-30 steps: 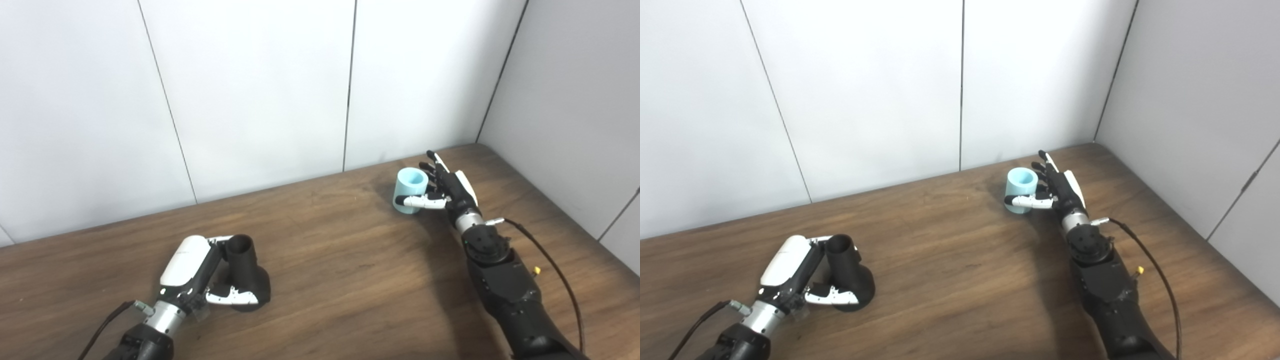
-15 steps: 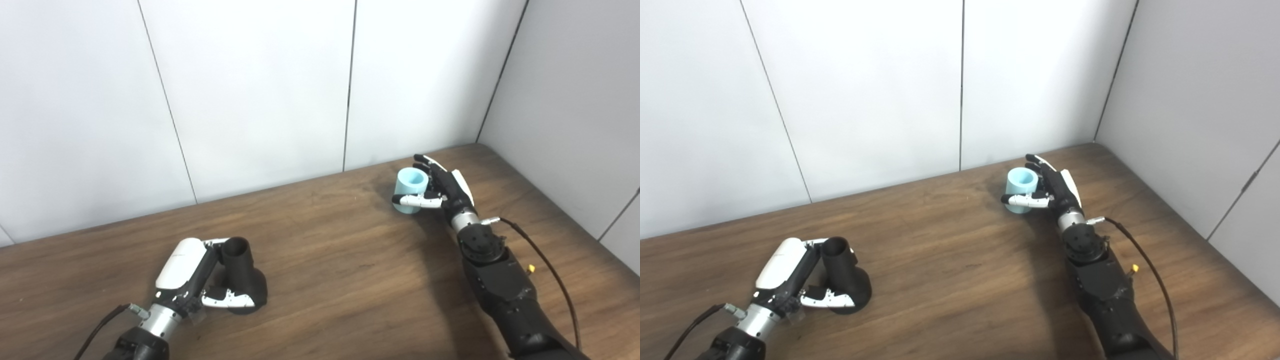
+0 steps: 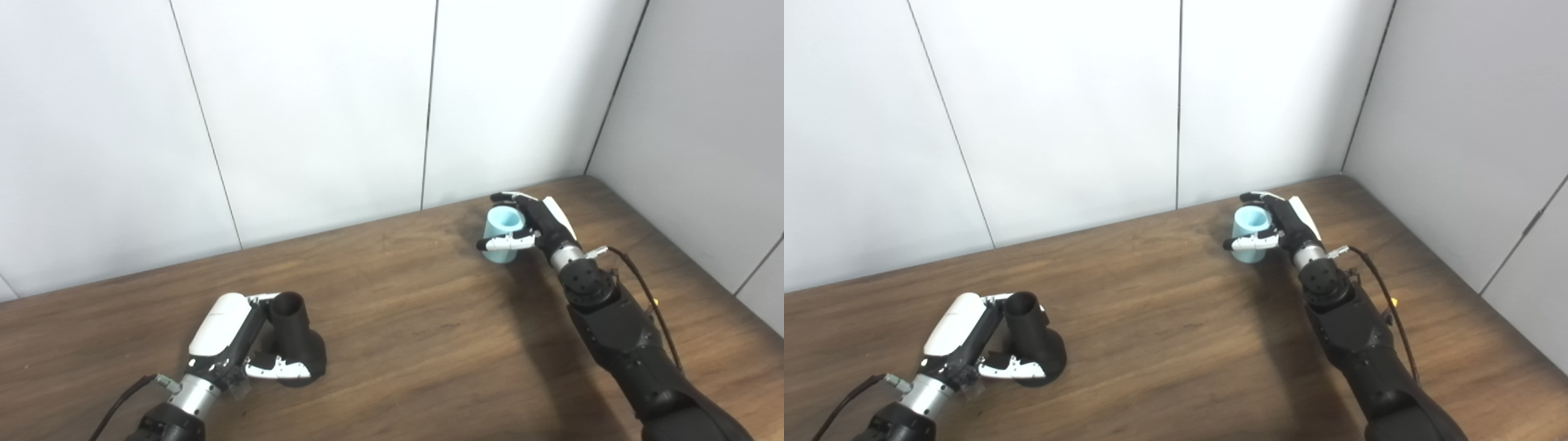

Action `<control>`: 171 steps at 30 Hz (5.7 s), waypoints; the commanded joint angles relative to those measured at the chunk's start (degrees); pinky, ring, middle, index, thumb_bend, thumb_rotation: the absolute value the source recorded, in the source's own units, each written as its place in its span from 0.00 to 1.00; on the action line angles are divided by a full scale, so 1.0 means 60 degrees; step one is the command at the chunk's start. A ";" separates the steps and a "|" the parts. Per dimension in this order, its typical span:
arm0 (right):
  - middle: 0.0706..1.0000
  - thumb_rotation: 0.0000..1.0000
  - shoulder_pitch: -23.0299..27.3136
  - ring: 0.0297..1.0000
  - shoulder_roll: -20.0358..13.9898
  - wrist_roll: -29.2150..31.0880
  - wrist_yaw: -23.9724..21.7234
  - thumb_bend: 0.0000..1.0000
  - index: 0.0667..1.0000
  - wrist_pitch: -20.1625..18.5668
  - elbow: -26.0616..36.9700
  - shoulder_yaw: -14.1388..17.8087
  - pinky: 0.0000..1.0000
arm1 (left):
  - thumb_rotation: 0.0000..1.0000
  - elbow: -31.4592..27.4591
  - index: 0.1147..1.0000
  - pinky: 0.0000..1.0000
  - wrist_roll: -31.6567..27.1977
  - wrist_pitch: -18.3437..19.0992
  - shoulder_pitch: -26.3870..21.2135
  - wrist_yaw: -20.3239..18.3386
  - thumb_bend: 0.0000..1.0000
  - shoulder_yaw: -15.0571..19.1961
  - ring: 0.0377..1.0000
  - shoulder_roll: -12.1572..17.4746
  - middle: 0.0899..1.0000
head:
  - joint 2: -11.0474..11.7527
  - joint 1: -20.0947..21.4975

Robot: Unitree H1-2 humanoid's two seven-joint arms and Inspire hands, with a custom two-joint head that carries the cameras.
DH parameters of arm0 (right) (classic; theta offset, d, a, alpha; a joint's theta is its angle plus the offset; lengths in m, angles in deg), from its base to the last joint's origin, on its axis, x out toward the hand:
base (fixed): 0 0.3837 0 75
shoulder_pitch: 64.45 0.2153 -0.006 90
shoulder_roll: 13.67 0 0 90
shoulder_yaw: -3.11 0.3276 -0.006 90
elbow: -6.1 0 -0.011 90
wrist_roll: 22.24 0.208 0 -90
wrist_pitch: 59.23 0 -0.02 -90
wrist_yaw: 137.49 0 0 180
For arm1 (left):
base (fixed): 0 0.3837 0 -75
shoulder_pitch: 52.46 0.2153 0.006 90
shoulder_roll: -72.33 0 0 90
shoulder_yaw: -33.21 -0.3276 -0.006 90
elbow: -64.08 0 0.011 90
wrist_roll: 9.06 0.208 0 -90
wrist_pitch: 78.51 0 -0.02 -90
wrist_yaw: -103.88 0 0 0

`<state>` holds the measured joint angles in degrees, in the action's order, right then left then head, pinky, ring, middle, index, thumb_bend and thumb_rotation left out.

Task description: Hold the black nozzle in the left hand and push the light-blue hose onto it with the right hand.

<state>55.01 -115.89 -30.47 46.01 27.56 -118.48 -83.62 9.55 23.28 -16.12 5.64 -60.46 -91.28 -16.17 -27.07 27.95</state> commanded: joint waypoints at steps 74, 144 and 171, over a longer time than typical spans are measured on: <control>0.45 0.00 0.1662 0.43 0.2818 0.0227 -0.2331 0.50 0.44 -0.2744 0.6944 -0.2058 0.38 | 0.00 0.2346 0.43 0.41 0.1301 0.0656 0.1677 -0.0114 0.53 -0.0651 0.48 -0.1286 0.39 | -0.1126 -0.4517; 0.44 0.00 0.1168 0.42 0.1595 -0.0908 -0.4125 0.50 0.45 0.0290 0.6627 -0.2913 0.36 | 0.00 0.1788 0.43 0.43 0.1231 0.0915 0.1800 -0.0560 0.53 -0.0361 0.49 -0.1271 0.40 | -0.1791 -0.4706; 0.45 0.00 0.1223 0.41 0.1919 -0.1670 -0.3196 0.50 0.46 0.2235 0.5825 -0.2354 0.36 | 0.00 0.1181 0.43 0.43 0.1175 0.1050 0.2099 -0.0904 0.53 -0.0263 0.50 -0.1070 0.40 | -0.2072 -0.4656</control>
<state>58.89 -104.82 -39.81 22.51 39.25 -84.77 -100.51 10.46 28.05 -12.95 5.02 -61.32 -89.05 -22.88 -39.46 0.09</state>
